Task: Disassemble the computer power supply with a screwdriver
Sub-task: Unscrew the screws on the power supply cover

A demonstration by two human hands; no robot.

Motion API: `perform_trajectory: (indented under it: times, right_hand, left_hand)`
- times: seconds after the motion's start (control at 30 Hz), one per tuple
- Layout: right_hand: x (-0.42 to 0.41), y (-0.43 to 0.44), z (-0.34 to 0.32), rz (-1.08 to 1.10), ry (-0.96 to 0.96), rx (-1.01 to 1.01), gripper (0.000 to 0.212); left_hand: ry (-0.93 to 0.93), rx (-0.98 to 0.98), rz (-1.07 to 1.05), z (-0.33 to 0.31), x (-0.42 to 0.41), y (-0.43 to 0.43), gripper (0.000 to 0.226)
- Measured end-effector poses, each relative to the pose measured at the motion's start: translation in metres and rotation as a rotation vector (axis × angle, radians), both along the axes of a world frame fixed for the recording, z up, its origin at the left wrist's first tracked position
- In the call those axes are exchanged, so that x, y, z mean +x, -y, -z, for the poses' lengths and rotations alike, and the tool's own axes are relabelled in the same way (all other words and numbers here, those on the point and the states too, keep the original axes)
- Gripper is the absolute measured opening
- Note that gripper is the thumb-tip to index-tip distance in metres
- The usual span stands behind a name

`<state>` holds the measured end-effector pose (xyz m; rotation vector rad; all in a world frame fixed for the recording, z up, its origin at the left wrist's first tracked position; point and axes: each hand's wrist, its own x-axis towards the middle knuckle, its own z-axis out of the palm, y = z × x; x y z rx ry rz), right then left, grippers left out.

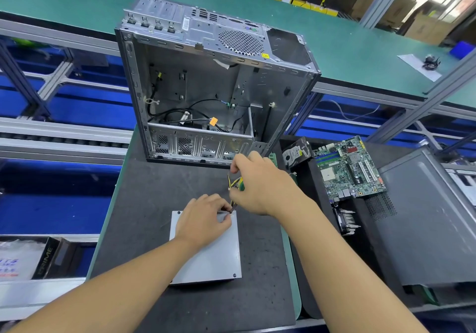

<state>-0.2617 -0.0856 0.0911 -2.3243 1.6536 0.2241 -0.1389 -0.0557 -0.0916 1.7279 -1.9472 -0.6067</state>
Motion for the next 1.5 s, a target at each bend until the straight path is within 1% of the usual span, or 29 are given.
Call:
perform_trajectory:
  times: [0.07, 0.1, 0.17, 0.23, 0.27, 0.37, 0.47, 0.53, 0.6, 0.7, 0.77, 0.83, 0.9, 0.93, 1.0, 1.17, 1.37, 1.5]
  right_hand:
    - [0.001, -0.001, 0.002, 0.033, -0.051, -0.079, 0.035]
    - [0.001, -0.001, 0.003, 0.045, -0.066, -0.111, 0.036]
    - [0.002, 0.000, 0.005, 0.047, -0.050, -0.139, 0.029]
    - [0.000, 0.001, 0.004, 0.040, 0.024, -0.089, 0.017]
    - [-0.001, 0.001, 0.003, 0.030, 0.063, -0.042, 0.018]
    - [-0.003, 0.002, -0.002, -0.006, 0.113, 0.061, 0.030]
    - [-0.005, 0.000, -0.003, 0.014, 0.132, 0.080, 0.032]
    - [-0.007, -0.002, -0.004, 0.025, 0.143, 0.074, 0.031]
    - [-0.009, -0.004, -0.004, 0.024, 0.161, 0.079, 0.030]
    - [-0.012, -0.007, -0.006, 0.039, 0.228, 0.071, 0.030]
    - [-0.016, -0.007, -0.009, 0.042, 0.263, 0.050, 0.028]
    - [-0.020, -0.009, -0.010, 0.022, 0.246, 0.080, 0.028]
    - [-0.023, -0.011, -0.008, 0.017, 0.229, 0.115, 0.028]
    - [-0.025, -0.012, -0.007, 0.021, 0.231, 0.120, 0.028]
    - [-0.029, -0.012, -0.006, 0.029, 0.246, 0.122, 0.028]
    - [-0.031, -0.010, -0.009, 0.053, 0.302, 0.113, 0.025]
    - [-0.027, -0.008, -0.008, 0.038, 0.272, 0.118, 0.025]
    - [-0.027, -0.008, -0.007, 0.043, 0.260, 0.121, 0.025]
  left_hand:
    - [0.005, 0.009, 0.012, 0.002, 0.001, 0.001, 0.004]
    - [0.007, 0.009, 0.010, 0.003, 0.000, 0.002, 0.008]
    - [0.010, 0.004, 0.013, 0.004, 0.000, 0.003, 0.013]
    - [0.003, 0.002, 0.018, 0.005, 0.001, 0.003, 0.012]
    - [-0.006, -0.002, 0.019, 0.005, 0.001, 0.003, 0.011]
    - [-0.031, 0.008, 0.019, 0.004, 0.002, 0.004, 0.008]
    - [-0.042, 0.009, 0.021, 0.000, 0.001, 0.005, 0.008]
    - [0.007, -0.042, 0.037, -0.002, 0.000, 0.006, 0.011]
    - [0.098, -0.089, 0.080, -0.006, -0.001, 0.008, 0.014]
    - [0.169, -0.160, 0.120, -0.016, -0.005, 0.010, 0.009]
    - [0.134, -0.172, 0.119, -0.020, -0.009, 0.009, 0.017]
    - [0.011, -0.049, 0.157, -0.018, -0.008, 0.010, 0.019]
    - [-0.125, 0.081, 0.199, -0.014, 0.000, 0.013, 0.011]
    - [-0.175, 0.101, 0.211, -0.011, 0.005, 0.014, 0.005]
    - [-0.225, 0.106, 0.214, -0.008, 0.010, 0.014, 0.009]
    - [-0.265, 0.084, 0.165, -0.005, 0.010, 0.013, 0.015]
    - [-0.239, 0.072, 0.079, -0.003, 0.007, 0.010, 0.011]
    - [-0.199, 0.076, 0.069, -0.002, 0.007, 0.011, 0.007]
